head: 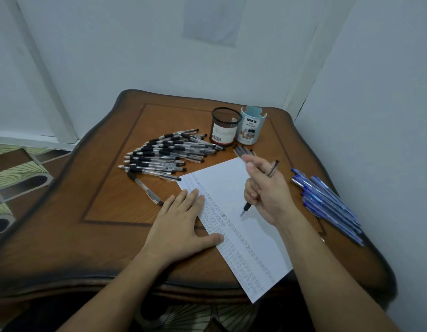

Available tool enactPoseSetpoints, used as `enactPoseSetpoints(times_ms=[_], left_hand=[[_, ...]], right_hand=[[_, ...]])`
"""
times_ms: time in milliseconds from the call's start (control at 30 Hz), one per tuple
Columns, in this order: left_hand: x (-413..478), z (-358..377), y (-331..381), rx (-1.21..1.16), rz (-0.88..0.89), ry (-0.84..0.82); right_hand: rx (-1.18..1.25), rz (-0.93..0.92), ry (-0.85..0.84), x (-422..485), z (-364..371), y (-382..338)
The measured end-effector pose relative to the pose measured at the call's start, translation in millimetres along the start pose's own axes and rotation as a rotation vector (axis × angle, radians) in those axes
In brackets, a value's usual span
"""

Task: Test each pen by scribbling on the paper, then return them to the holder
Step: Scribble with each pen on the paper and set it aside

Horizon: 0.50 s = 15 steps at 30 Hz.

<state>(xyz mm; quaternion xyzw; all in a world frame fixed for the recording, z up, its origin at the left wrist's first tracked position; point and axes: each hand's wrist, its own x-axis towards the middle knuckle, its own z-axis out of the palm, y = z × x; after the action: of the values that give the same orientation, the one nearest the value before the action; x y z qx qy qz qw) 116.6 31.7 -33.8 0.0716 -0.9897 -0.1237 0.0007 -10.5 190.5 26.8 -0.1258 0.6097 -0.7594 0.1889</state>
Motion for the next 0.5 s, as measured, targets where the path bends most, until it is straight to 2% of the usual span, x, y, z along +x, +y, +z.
enactPoseSetpoints(times_ms=[167,367,500], left_hand=[[0,2,-1,-0.005,0.013,0.016],[-1,2,0,-0.046,-0.006,0.042],[-2,2,1,-0.046,0.001,0.041]], right_hand=[[0.066,0.175,-0.046,-6,-12,13],[-0.123,0.046,-0.202,-14,-17,33],[-0.250,0.024,-0.156,-12,-10,48]])
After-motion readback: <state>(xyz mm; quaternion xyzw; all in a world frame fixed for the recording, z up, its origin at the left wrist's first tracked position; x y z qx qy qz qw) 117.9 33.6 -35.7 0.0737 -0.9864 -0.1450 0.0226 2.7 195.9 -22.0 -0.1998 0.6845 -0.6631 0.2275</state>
